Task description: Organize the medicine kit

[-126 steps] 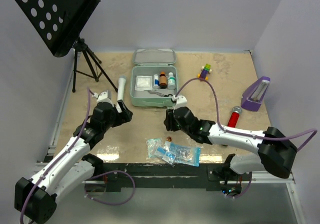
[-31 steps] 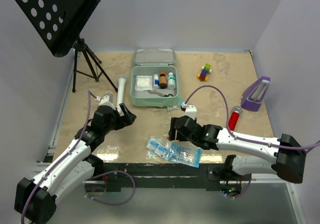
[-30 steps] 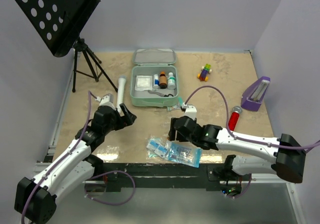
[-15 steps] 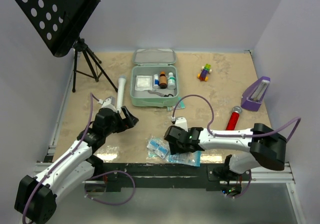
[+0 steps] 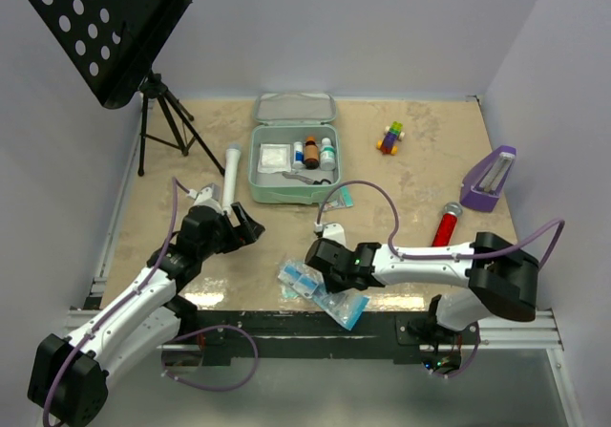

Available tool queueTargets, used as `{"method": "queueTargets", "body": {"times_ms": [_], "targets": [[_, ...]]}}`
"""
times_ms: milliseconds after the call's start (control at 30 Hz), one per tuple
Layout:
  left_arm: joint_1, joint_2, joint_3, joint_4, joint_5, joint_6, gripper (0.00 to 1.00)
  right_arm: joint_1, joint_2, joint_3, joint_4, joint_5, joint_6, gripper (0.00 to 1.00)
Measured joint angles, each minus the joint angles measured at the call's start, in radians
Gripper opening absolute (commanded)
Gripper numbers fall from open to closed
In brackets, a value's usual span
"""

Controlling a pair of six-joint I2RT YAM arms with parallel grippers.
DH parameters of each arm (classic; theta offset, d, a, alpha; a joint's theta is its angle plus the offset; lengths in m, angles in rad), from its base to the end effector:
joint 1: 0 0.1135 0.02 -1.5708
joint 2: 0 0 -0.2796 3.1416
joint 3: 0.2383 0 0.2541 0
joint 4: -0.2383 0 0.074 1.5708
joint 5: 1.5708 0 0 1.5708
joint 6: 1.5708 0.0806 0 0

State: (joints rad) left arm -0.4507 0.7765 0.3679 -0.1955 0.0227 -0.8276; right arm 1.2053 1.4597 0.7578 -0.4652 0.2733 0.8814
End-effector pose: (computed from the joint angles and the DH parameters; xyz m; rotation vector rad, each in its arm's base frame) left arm 0.1776 -0.0880 0.1786 -0.4128 2.2371 -0.7330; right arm 0.1189 0.2498 0.1383 -0.3592 2.6680 0.2896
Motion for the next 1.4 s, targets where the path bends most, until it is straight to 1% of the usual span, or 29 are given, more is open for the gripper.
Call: {"method": "queueTargets", "body": {"times_ms": [67, 200, 367, 500, 600, 667, 733, 833, 900, 967, 1033, 1100, 1200, 1300, 1400], "targets": [[0.0, 0.0, 0.0, 0.0, 0.0, 0.0, 0.9, 0.0, -0.012, 0.003, -0.014, 0.004, 0.001, 0.0], [0.0, 0.0, 0.0, -0.003, -0.001, 0.0, 0.9, 0.0, -0.062, 0.08, -0.137, 0.064, 0.002, 0.0], [0.0, 0.0, 0.001, -0.012, -0.006, 0.001, 0.9, -0.004, -0.098, 0.299, -0.279, 0.187, -0.004, 0.0], [0.0, 0.0, 0.018, -0.03, -0.008, 0.005, 0.9, -0.033, -0.087, 0.453, -0.34, 0.28, -0.037, 0.0], [0.0, -0.002, 0.04, -0.04, -0.023, 0.01, 0.9, -0.093, -0.057, 0.562, -0.361, 0.341, -0.096, 0.0], [0.0, -0.006, 0.054, -0.049, -0.033, 0.012, 0.9, -0.141, -0.029, 0.634, -0.34, 0.381, -0.163, 0.0], [0.0, -0.008, 0.063, -0.061, -0.039, 0.018, 0.9, -0.172, -0.016, 0.668, -0.269, 0.426, -0.256, 0.0], [0.0, -0.01, 0.07, -0.074, -0.049, 0.027, 0.9, -0.197, -0.018, 0.649, -0.038, 0.492, -0.472, 0.0], [0.0, -0.012, 0.074, -0.086, -0.056, 0.032, 0.9, -0.214, -0.032, 0.576, 0.194, 0.48, -0.666, 0.0], [0.0, -0.016, 0.081, -0.104, -0.062, 0.038, 0.9, -0.235, -0.023, 0.529, 0.361, 0.437, -0.825, 0.0], [0.0, -0.021, 0.09, -0.118, -0.07, 0.043, 0.9, -0.266, 0.024, 0.525, 0.493, 0.398, -0.957, 0.0], [0.0, -0.031, 0.094, -0.126, -0.078, 0.047, 0.9, -0.298, 0.085, 0.544, 0.579, 0.344, -1.052, 0.0], [0.0, -0.041, 0.098, -0.136, -0.085, 0.054, 0.9, -0.351, 0.194, 0.58, 0.674, 0.22, -1.171, 0.0], [0.0, -0.042, 0.098, -0.143, -0.09, 0.061, 0.9, -0.391, 0.27, 0.583, 0.72, 0.092, -1.255, 0.0], [0.0, -0.045, 0.098, -0.159, -0.098, 0.062, 0.9, -0.418, 0.309, 0.583, 0.744, -0.028, -1.311, 0.0]]}}
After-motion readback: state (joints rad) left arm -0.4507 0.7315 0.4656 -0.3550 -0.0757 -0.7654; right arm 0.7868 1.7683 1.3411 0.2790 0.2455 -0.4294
